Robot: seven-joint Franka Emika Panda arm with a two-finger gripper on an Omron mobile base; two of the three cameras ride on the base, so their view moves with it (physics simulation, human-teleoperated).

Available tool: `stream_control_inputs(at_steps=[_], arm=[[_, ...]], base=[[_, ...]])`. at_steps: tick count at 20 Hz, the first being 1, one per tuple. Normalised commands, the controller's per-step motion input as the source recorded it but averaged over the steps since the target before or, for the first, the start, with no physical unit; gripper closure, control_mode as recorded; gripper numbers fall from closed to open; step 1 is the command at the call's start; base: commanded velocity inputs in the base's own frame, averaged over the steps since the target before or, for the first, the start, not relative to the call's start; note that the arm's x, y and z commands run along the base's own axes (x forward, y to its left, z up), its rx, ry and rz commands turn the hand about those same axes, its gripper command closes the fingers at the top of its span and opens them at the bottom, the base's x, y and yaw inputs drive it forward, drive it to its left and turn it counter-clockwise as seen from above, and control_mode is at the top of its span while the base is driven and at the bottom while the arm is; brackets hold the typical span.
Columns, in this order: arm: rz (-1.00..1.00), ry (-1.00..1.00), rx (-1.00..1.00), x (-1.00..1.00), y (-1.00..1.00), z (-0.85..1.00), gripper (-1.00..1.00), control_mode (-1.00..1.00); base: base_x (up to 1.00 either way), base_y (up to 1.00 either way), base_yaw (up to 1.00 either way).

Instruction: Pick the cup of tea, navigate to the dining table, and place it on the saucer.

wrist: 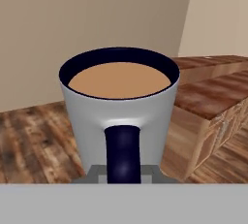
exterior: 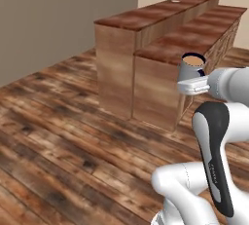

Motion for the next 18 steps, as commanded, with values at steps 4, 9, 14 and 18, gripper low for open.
stream_control_inputs(at_steps=[4, 9, 14, 18], arm=[[0.0, 0.0, 0.0, 0.0, 0.0, 0.0, 1.0, 1.0], [0.0, 0.0, 0.0, 0.0, 0.0, 0.0, 1.0, 1.0], [0.0, 0.0, 0.0, 0.0, 0.0, 0.0, 1.0, 1.0], [0.0, 0.0, 0.0, 0.0, 0.0, 0.0, 1.0, 1.0]], base=[[1.0, 1.0, -0.16], [0.99, 1.0, -0.16], [0.94, 1.0, -0.17], [0.93, 1.0, -0.18]])
